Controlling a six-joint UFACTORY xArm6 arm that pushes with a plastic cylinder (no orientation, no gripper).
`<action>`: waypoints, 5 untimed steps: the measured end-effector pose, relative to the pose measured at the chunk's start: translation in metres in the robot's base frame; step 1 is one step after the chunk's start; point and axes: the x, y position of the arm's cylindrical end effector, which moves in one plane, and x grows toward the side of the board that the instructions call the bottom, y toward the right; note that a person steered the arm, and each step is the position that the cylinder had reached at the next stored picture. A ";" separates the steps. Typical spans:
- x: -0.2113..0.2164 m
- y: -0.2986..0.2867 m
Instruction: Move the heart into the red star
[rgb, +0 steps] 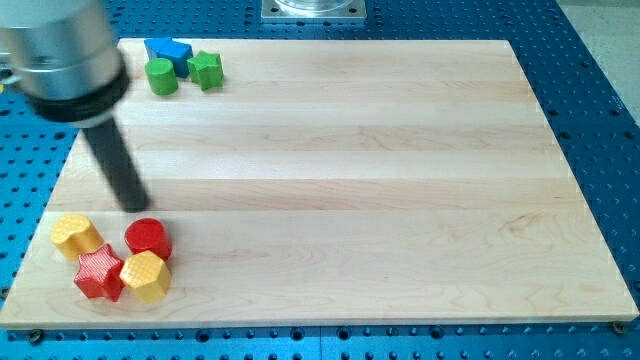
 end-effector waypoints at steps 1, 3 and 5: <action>-0.002 -0.027; -0.001 -0.027; -0.007 -0.038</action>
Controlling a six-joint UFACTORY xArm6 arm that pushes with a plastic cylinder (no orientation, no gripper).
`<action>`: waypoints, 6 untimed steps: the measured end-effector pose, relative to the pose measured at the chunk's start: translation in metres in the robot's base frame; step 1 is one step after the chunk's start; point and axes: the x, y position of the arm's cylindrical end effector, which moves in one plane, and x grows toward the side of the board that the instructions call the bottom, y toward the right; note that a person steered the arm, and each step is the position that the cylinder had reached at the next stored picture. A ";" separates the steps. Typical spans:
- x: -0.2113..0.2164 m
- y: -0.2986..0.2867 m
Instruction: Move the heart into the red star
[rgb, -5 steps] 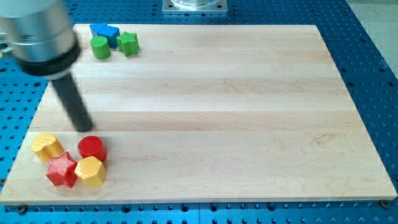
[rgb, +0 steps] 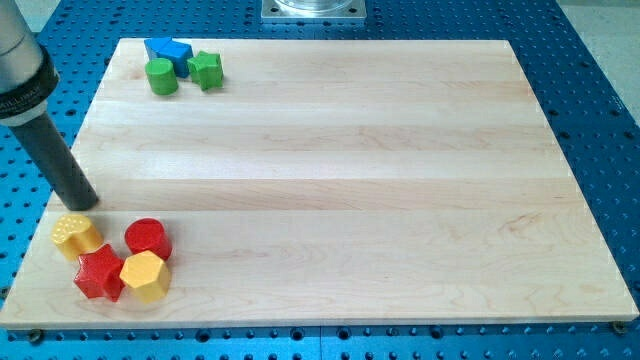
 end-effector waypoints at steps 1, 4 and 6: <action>-0.003 -0.005; 0.042 -0.024; 0.042 0.031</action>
